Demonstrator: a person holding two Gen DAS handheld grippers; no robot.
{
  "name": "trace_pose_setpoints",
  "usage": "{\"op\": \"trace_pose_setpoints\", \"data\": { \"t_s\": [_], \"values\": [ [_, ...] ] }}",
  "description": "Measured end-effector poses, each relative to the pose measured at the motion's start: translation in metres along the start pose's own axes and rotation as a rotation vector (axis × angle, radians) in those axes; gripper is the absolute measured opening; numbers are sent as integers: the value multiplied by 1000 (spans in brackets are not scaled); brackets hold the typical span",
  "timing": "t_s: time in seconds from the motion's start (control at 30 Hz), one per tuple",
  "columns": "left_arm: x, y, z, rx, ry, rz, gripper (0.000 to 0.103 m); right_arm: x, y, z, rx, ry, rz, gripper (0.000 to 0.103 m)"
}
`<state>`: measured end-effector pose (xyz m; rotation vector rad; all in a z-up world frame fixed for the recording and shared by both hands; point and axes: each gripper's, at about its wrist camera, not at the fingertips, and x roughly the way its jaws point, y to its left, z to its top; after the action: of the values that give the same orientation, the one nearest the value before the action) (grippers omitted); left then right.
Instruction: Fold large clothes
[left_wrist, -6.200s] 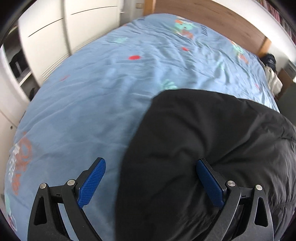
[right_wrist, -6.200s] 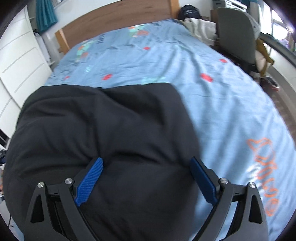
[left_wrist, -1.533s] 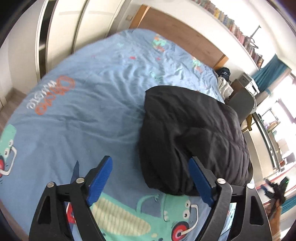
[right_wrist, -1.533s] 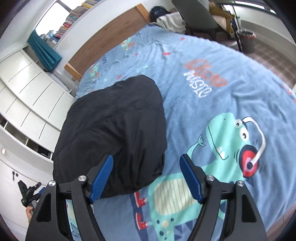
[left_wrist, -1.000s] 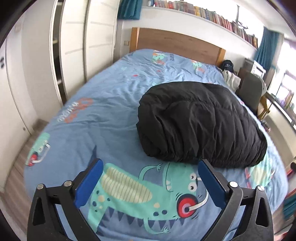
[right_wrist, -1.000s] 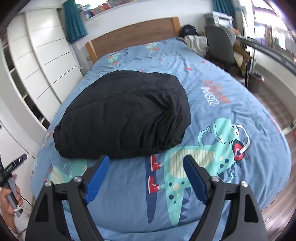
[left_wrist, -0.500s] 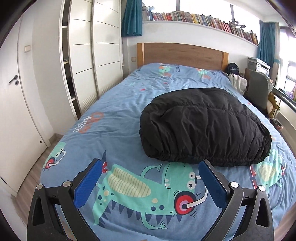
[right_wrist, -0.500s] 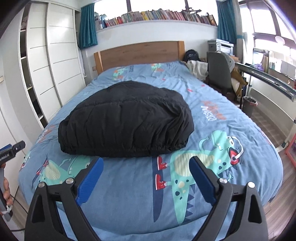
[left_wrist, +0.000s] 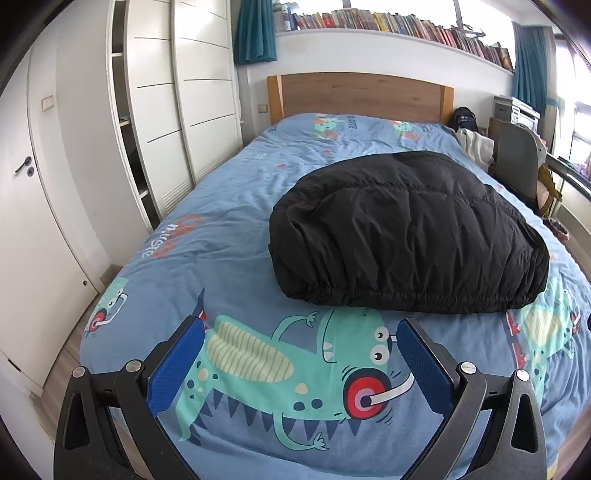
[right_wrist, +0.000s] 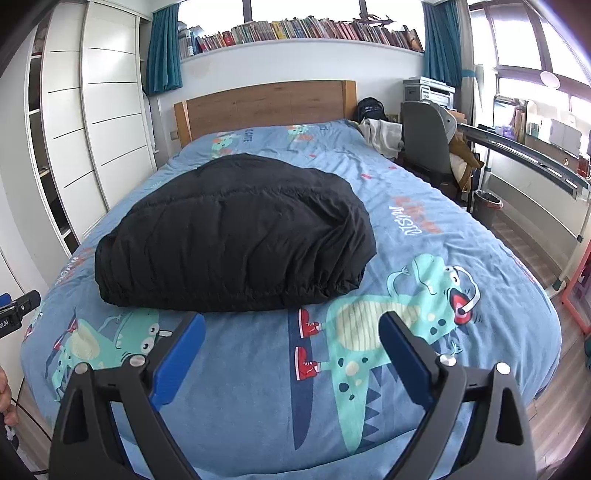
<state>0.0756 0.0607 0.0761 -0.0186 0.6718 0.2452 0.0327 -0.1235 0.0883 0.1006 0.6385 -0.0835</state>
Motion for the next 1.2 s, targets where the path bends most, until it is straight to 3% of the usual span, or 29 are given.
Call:
{"op": "trace_pose_setpoints", "data": {
  "t_s": [0.63,1.2],
  "values": [
    [26,-9,-13,26,64,-30,102,38,-11,-17,0,80,-32,95],
    [37,-15,-27,39,113,-61,102,48,-19,-28,7,117,-36,95]
  ]
}}
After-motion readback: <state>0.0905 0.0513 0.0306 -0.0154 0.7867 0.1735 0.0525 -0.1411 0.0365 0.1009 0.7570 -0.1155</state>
